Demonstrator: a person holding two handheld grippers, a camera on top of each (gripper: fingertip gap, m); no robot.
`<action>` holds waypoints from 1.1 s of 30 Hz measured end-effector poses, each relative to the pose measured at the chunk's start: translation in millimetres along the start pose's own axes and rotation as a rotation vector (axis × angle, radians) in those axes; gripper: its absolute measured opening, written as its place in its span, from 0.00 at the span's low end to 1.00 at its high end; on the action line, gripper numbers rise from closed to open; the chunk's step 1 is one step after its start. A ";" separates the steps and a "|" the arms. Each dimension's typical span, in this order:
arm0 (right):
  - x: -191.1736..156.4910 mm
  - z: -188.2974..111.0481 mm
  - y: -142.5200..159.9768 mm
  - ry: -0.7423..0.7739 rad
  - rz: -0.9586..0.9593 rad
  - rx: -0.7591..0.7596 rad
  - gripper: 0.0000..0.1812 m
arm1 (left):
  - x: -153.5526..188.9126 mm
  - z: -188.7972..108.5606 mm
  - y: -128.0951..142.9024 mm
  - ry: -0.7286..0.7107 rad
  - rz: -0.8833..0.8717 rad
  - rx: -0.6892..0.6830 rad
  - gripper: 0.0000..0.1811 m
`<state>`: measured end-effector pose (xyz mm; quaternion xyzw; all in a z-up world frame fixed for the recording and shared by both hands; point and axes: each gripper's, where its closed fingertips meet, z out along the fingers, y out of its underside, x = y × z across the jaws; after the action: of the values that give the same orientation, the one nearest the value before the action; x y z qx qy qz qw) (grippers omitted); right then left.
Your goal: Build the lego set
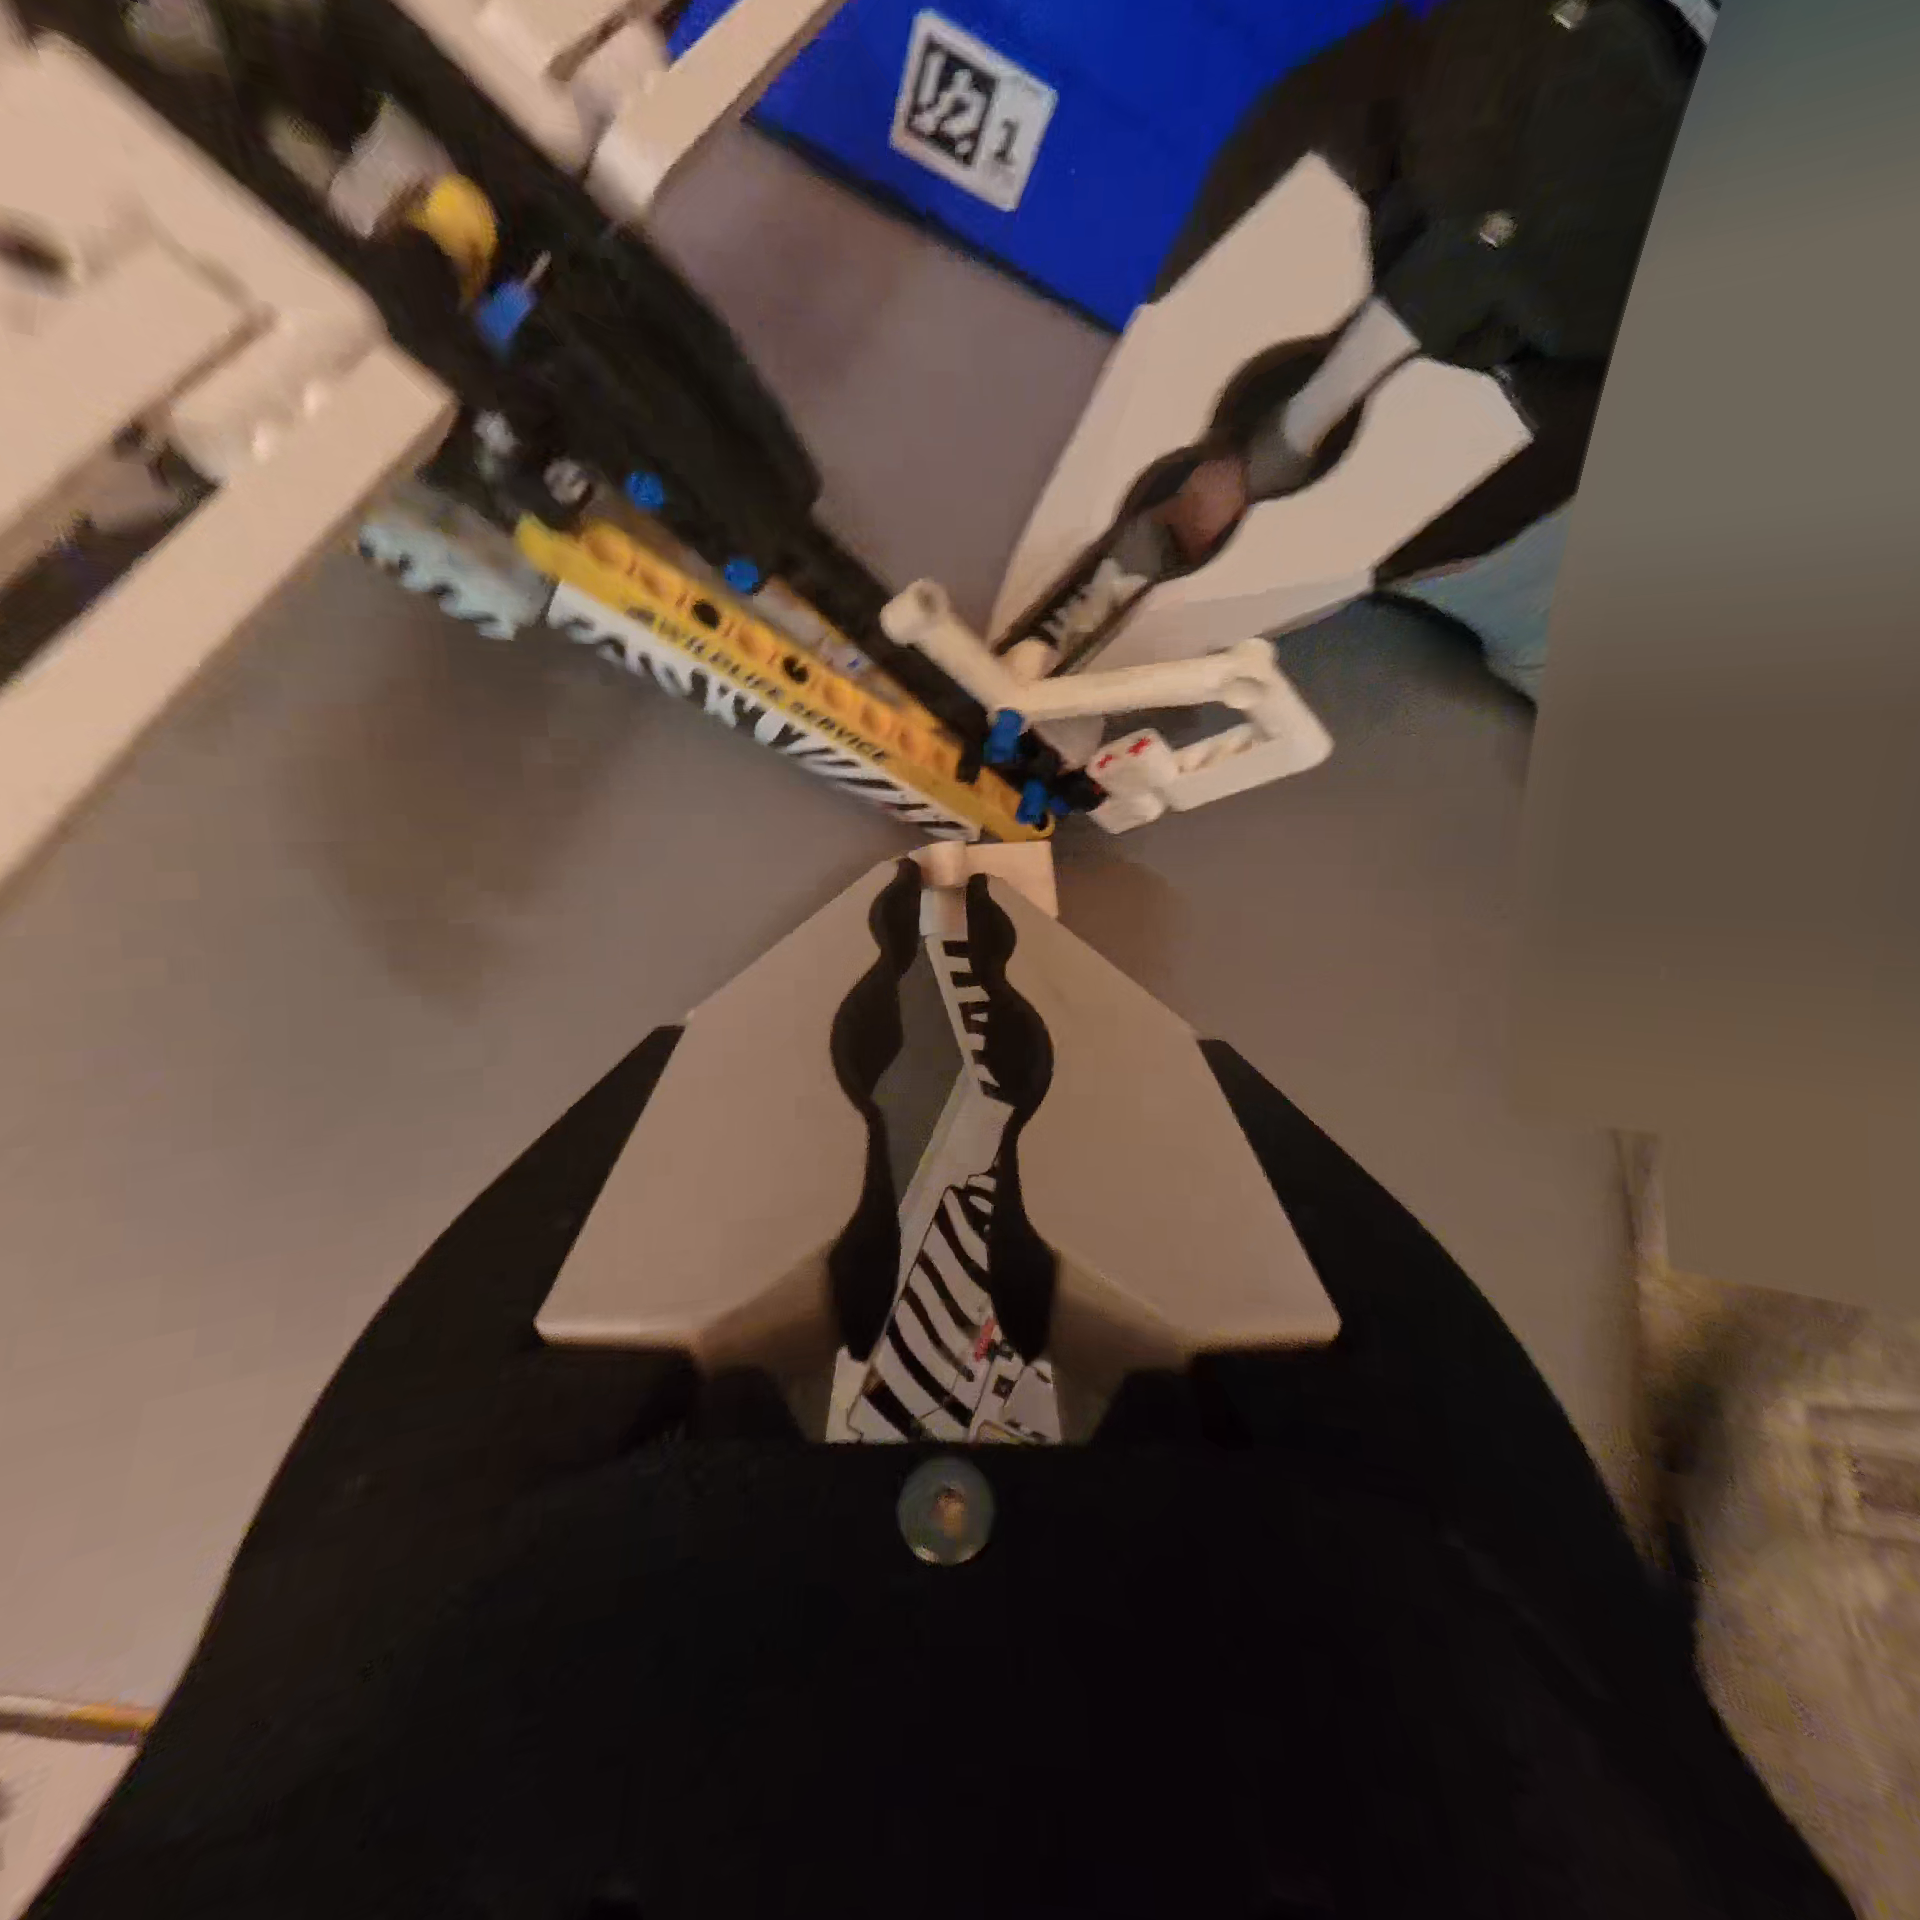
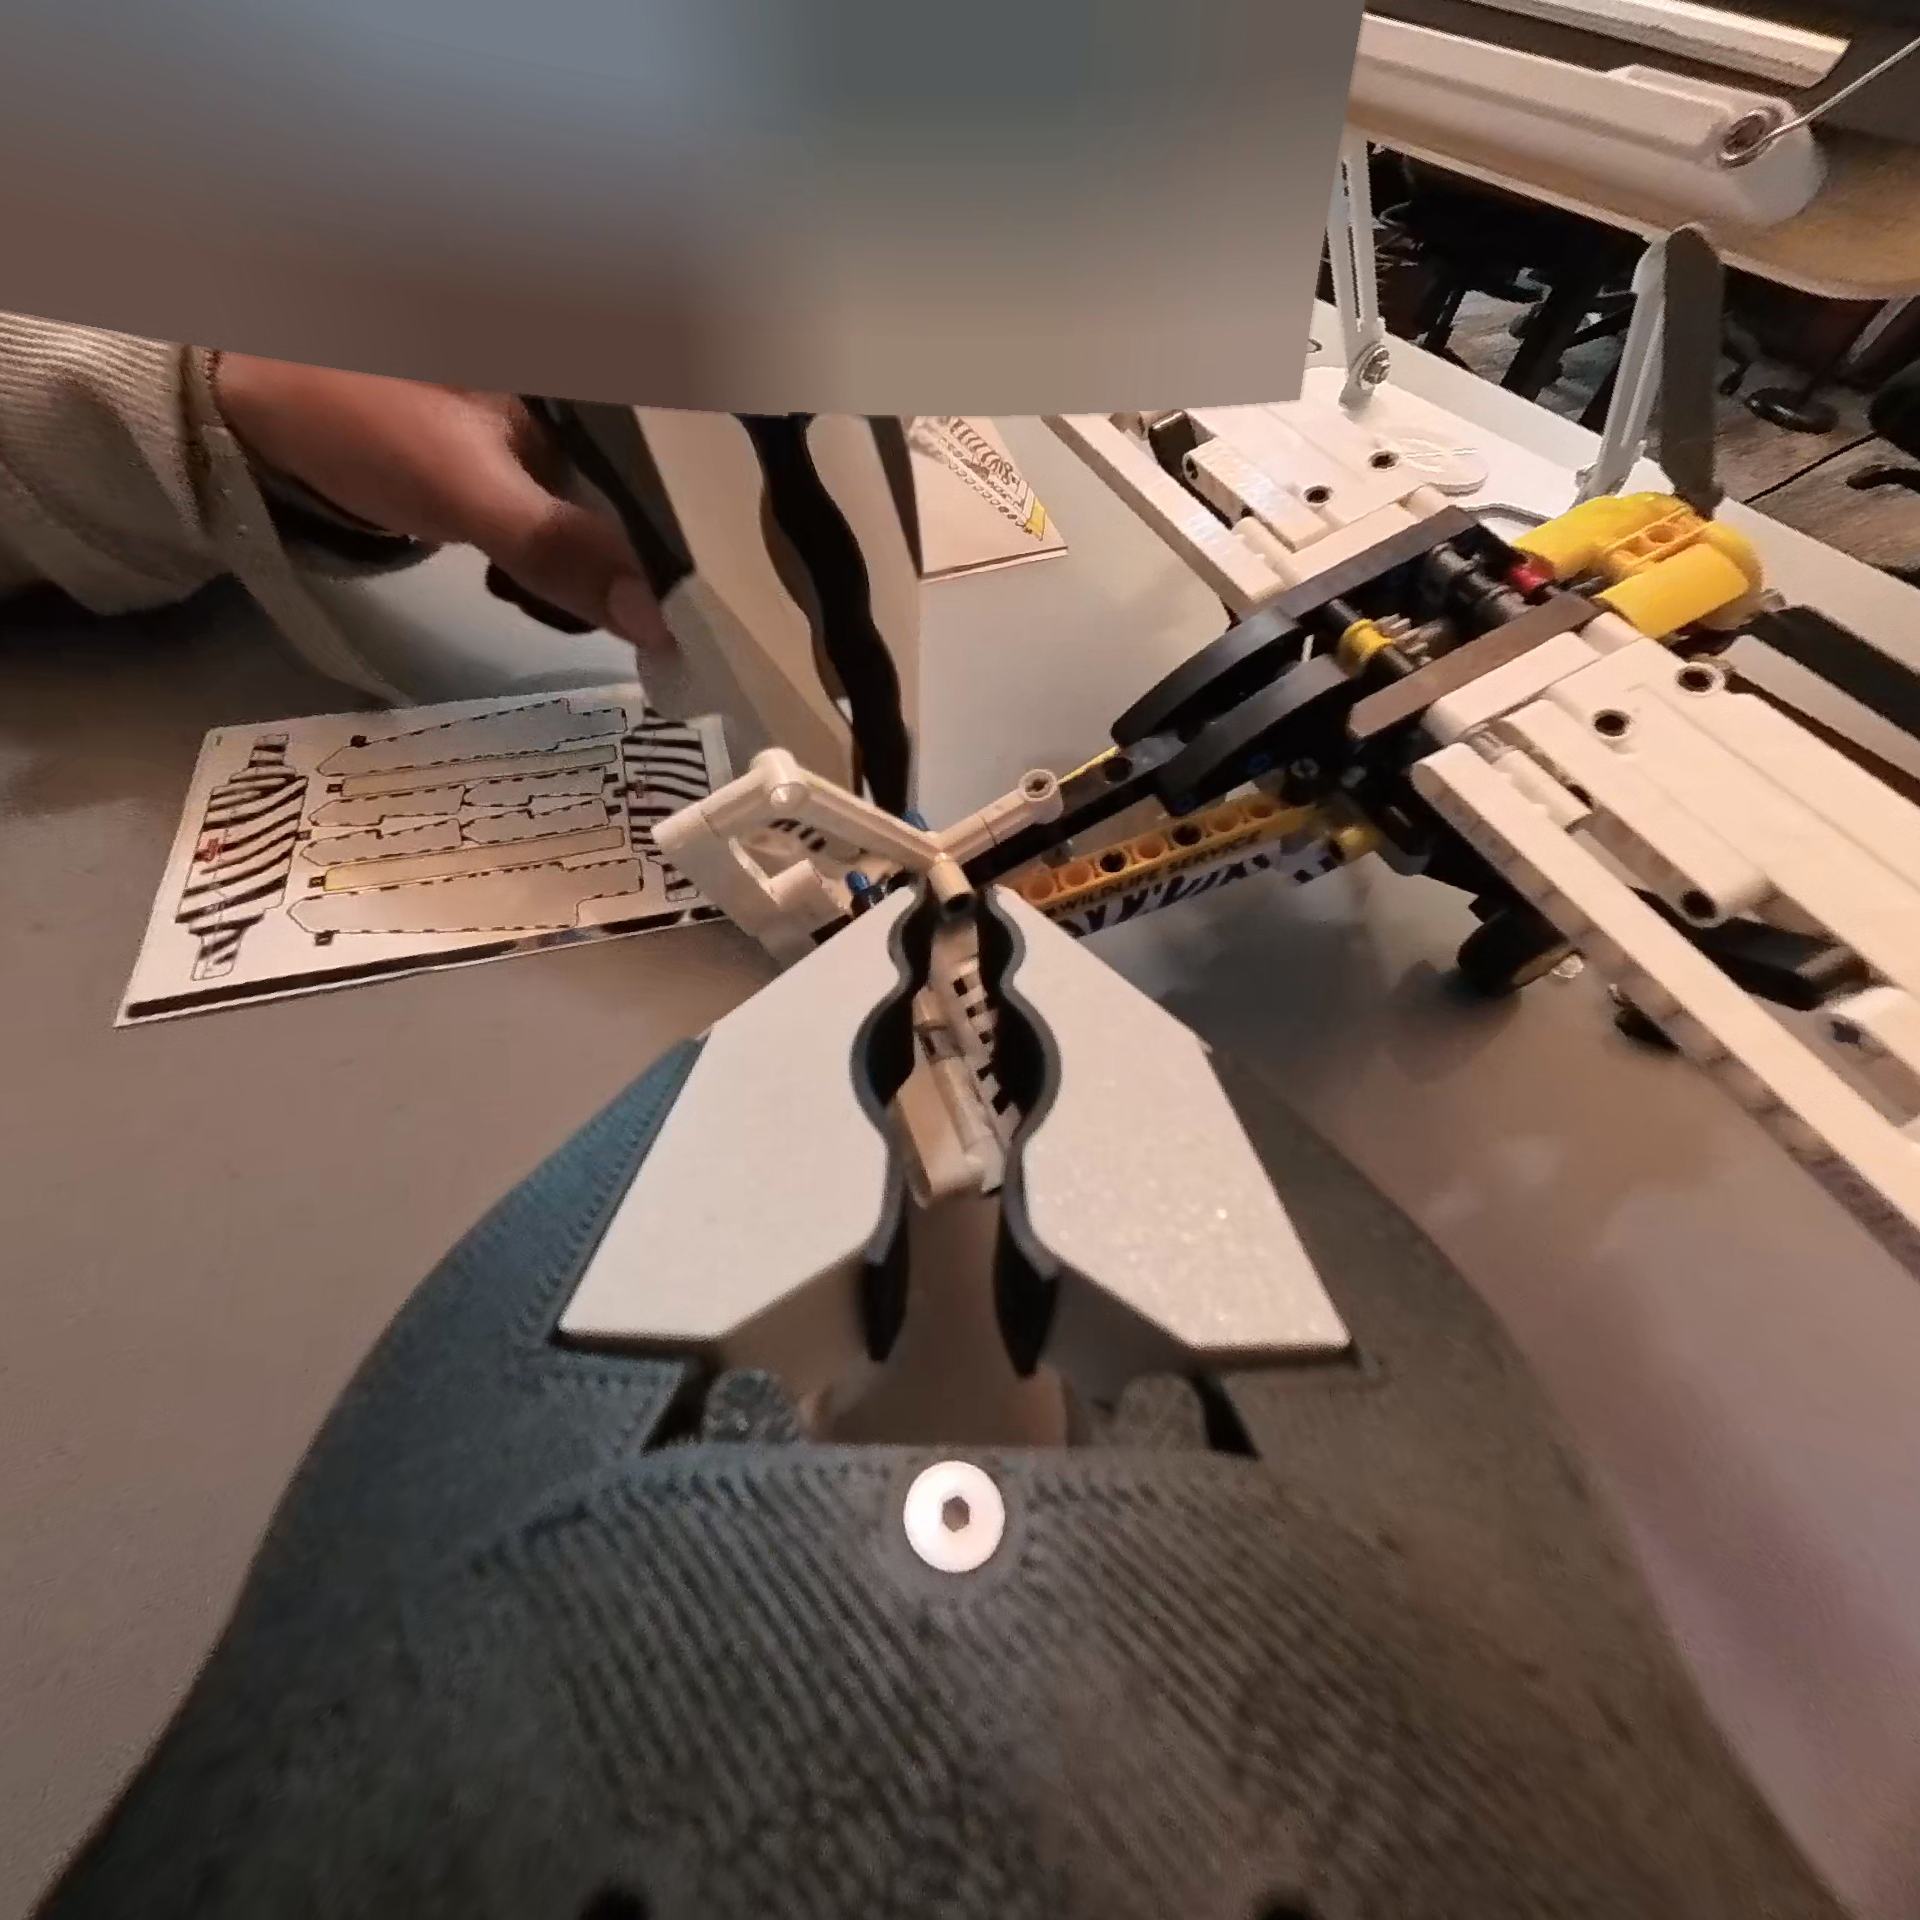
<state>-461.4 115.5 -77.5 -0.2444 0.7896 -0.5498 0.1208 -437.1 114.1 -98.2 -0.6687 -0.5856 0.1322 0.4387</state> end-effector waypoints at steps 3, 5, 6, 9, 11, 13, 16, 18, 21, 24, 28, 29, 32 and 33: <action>-1.0 0.2 -0.3 -0.005 -0.004 0.001 0.04 | 1.1 -2.8 -3.1 -0.073 0.180 -0.013 0.05; -1.9 0.2 -0.5 -0.009 -0.009 0.002 0.04 | 4.6 -1.2 -4.6 -0.081 0.235 -0.009 0.05; -2.0 0.4 -0.6 -0.008 -0.015 0.001 0.04 | 7.0 0.5 -4.5 -0.073 0.250 -0.010 0.05; -2.0 0.5 -0.4 0.006 -0.044 -0.006 0.04 | 5.3 -0.2 -7.6 -0.100 0.278 0.003 0.04; -2.7 0.4 -0.5 0.013 -0.066 -0.013 0.04 | 3.8 -3.3 -11.6 -0.113 0.279 0.021 0.04; -2.4 0.2 -0.3 0.020 -0.074 -0.017 0.04 | 5.2 -5.0 -14.3 -0.102 0.275 0.036 0.04; -2.3 0.4 -0.5 0.020 -0.071 -0.016 0.04 | 6.0 -4.5 -15.0 -0.095 0.268 0.044 0.04; -2.0 0.6 -0.4 0.023 -0.075 -0.017 0.04 | 6.5 -4.4 -15.9 -0.100 0.268 0.045 0.03; -1.9 0.9 -0.7 0.037 -0.096 -0.025 0.04 | 7.0 -4.4 -17.3 -0.114 0.262 0.043 0.03; -1.6 0.9 -0.6 0.046 -0.105 -0.028 0.04 | 7.4 -4.3 -17.7 -0.125 0.253 0.035 0.03; -0.2 0.6 -0.1 0.042 -0.078 -0.024 0.04 | 7.0 -3.5 -18.6 -0.151 0.242 0.049 0.03; 0.3 0.8 -0.2 0.046 -0.077 -0.023 0.04 | 6.6 -3.6 -18.7 -0.163 0.242 0.051 0.03; 0.9 1.4 -0.3 0.054 -0.079 -0.027 0.04 | 5.8 -3.6 -18.7 -0.201 0.247 0.054 0.03; 1.2 1.5 -0.3 0.054 -0.076 -0.027 0.04 | 5.8 -3.5 -18.8 -0.211 0.249 0.057 0.03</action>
<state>-461.7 113.7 -77.7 -0.2611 0.7900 -0.5496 0.0750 -445.6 116.5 -80.2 -0.7057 -0.5372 0.2715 0.3738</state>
